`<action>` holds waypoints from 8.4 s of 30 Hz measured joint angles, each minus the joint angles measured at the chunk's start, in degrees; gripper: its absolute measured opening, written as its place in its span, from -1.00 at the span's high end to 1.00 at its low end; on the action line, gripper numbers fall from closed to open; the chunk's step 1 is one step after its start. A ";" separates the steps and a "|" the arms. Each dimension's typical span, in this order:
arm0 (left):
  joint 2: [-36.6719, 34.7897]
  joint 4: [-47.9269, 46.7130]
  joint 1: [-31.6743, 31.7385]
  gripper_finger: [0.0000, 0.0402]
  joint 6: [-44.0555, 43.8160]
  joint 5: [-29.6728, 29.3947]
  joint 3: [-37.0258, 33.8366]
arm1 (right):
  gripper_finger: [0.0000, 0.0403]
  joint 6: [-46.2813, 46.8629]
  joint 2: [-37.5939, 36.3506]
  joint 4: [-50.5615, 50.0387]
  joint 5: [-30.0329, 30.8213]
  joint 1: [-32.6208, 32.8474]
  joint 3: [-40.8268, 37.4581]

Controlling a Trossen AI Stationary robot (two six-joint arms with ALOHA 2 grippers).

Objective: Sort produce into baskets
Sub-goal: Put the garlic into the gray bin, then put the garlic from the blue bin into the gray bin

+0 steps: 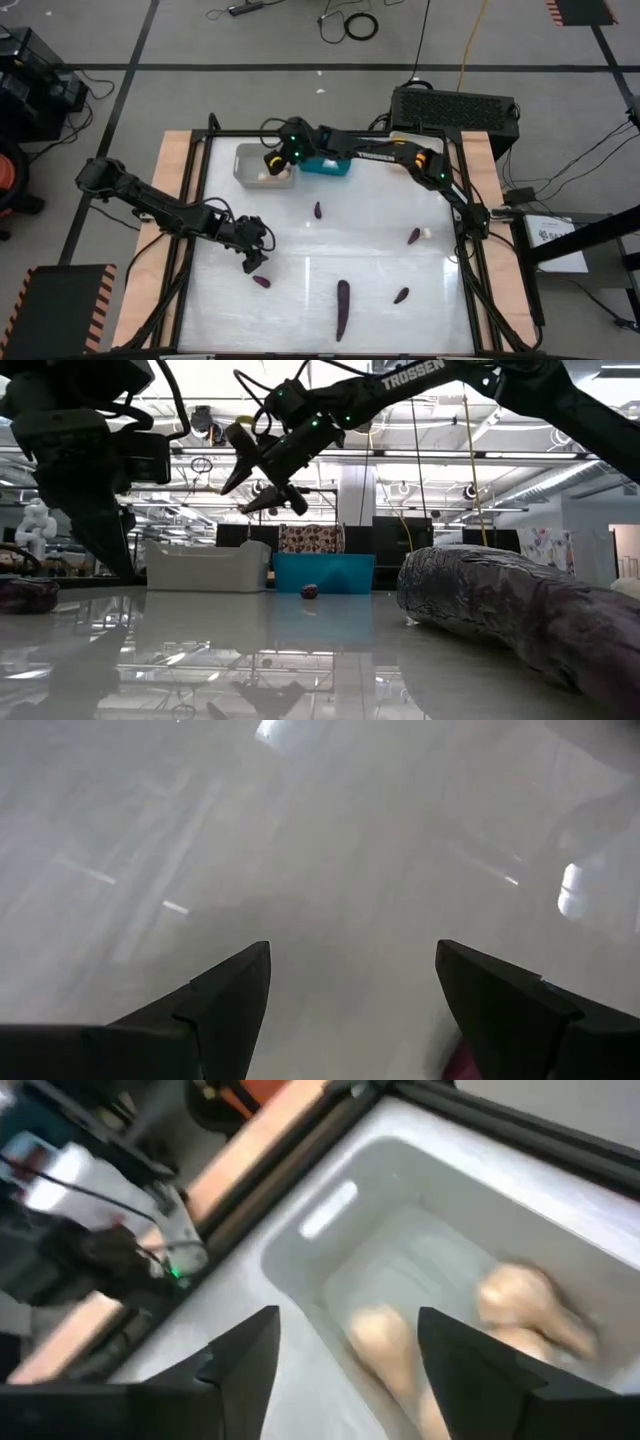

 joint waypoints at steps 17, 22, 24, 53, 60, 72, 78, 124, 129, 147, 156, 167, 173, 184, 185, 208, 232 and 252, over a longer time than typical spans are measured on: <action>0.00 3.79 1.25 -0.45 0.11 -5.68 0.00 | -0.16 -17.19 -3.51 -38.22 1.94 2.41 14.47; 0.00 5.03 2.80 -0.45 0.10 -5.30 0.02 | -0.11 -19.58 -8.32 -56.63 11.30 5.63 14.47; 0.00 6.26 2.96 -0.45 0.02 -5.28 0.02 | -0.09 -19.61 -9.93 -64.35 16.35 7.80 14.47; 0.00 30.89 11.84 -0.45 -13.21 -13.20 0.04 | -0.19 5.93 -60.08 -51.13 19.04 31.17 -63.24; 0.00 32.59 13.54 -0.45 -22.63 -15.36 0.04 | -0.44 7.56 -62.25 -49.13 18.60 30.95 -75.99; 0.00 35.58 13.51 -0.45 -31.54 -17.63 0.88 | -0.50 1.61 -62.18 -36.86 10.15 30.97 -86.87; 0.00 35.60 13.51 -0.45 -31.52 -20.16 1.99 | -0.48 -0.07 -62.18 -35.48 9.95 30.95 -87.25; -0.02 8.70 13.51 -0.45 18.37 12.92 2.12 | 0.78 21.63 -45.76 19.00 25.92 18.98 -53.51; -0.05 6.92 13.51 -0.45 18.46 13.79 2.12 | 0.78 13.07 -31.25 19.87 20.21 13.48 -39.99; -0.05 -1.10 10.15 -0.45 -0.79 12.55 2.05 | 0.64 -4.06 -2.95 2.36 4.09 2.62 -2.32; -0.05 3.67 4.95 -0.45 -15.28 1.76 2.05 | 0.16 -10.81 -2.41 -5.60 4.14 0.97 -0.39; -0.05 4.20 0.36 -0.45 -24.49 -4.44 2.05 | -0.22 -15.29 -7.13 -28.01 4.36 -4.24 -0.39; -0.05 6.63 -2.01 -0.45 -27.04 -12.84 2.05 | -0.27 -14.44 -6.93 -42.75 4.95 -8.42 -0.48; -0.05 8.59 -2.38 -0.45 -26.54 -17.17 2.05 | -0.25 -7.09 -6.09 -42.10 10.18 -8.82 -1.15; -0.05 8.55 -2.38 -0.45 -26.54 -17.19 2.05 | -0.25 -6.36 -5.95 -41.61 10.16 -8.75 -1.33; -0.05 8.22 -4.16 -0.45 -23.87 -16.07 2.05 | -0.25 4.80 -5.77 -29.07 10.64 -6.82 -15.08; -0.05 7.73 -6.78 -0.45 -23.99 -15.53 2.05 | 0.51 0.43 -5.79 -28.23 11.06 -5.55 -2.98; -0.18 5.77 -6.71 -0.45 -24.00 -15.09 2.08 | 0.14 -15.10 -1.38 -0.68 16.52 6.36 -0.74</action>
